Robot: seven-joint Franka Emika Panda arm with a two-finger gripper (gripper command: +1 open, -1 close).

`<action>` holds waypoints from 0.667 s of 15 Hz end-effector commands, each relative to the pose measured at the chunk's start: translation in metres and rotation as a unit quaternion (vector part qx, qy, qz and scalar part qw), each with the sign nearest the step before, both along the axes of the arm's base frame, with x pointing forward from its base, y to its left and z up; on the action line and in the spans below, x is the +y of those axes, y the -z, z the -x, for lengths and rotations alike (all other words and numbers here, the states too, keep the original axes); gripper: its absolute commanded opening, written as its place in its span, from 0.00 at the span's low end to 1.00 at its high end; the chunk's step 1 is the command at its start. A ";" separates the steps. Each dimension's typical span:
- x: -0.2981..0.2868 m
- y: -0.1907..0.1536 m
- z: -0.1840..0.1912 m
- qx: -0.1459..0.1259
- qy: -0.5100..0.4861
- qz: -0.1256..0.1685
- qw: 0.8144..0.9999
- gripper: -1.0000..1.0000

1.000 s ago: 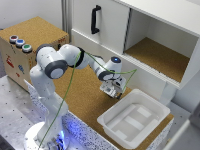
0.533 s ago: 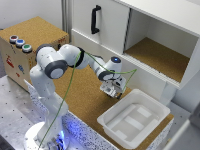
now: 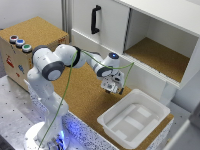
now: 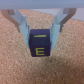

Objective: Slide left purple red block

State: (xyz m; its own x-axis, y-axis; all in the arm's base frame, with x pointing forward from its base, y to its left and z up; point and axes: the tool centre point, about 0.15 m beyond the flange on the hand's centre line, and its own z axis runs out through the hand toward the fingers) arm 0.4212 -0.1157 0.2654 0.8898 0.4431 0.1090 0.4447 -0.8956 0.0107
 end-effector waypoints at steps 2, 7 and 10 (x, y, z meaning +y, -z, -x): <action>0.011 0.001 -0.018 0.030 -0.151 0.076 0.985 0.00; -0.003 0.008 -0.031 0.040 -0.310 0.044 0.949 0.00; -0.002 0.021 -0.022 0.057 -0.438 0.042 0.896 0.00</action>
State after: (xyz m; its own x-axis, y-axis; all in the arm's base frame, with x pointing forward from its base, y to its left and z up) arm 0.4239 -0.1084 0.2628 0.4797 0.8773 0.0119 0.8737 -0.4789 0.0859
